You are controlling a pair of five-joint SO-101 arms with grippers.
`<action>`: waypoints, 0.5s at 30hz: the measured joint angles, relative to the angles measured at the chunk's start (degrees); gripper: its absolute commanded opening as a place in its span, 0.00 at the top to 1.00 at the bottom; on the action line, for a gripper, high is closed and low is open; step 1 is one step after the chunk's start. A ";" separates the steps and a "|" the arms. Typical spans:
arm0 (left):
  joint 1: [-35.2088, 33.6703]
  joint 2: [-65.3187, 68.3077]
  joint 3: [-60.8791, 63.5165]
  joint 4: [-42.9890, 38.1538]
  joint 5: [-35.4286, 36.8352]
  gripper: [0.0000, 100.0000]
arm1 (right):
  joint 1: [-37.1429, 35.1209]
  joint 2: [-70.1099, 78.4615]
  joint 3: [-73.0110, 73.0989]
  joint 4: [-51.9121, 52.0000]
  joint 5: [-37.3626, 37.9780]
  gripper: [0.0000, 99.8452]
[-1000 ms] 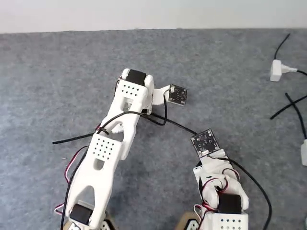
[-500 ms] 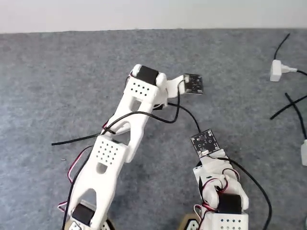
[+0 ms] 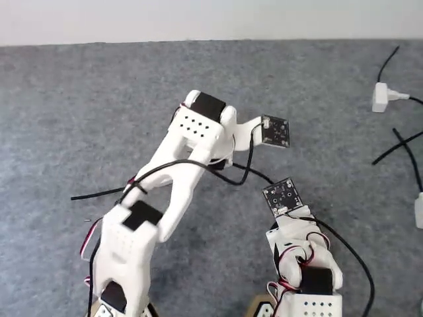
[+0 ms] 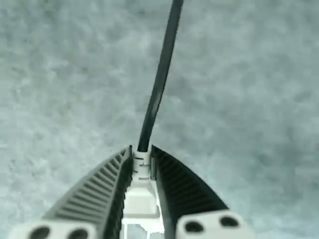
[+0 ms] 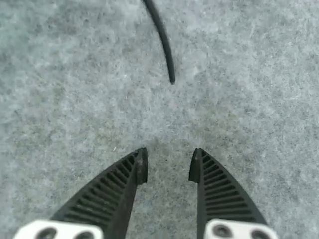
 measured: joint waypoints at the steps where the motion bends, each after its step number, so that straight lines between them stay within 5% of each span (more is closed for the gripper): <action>1: 0.35 -2.37 2.37 0.00 0.00 0.99 | 0.00 0.00 0.00 0.00 0.00 0.84; 15: 7.38 -33.32 20.13 -2.20 2.20 0.99 | 0.00 0.00 0.00 0.00 0.00 0.84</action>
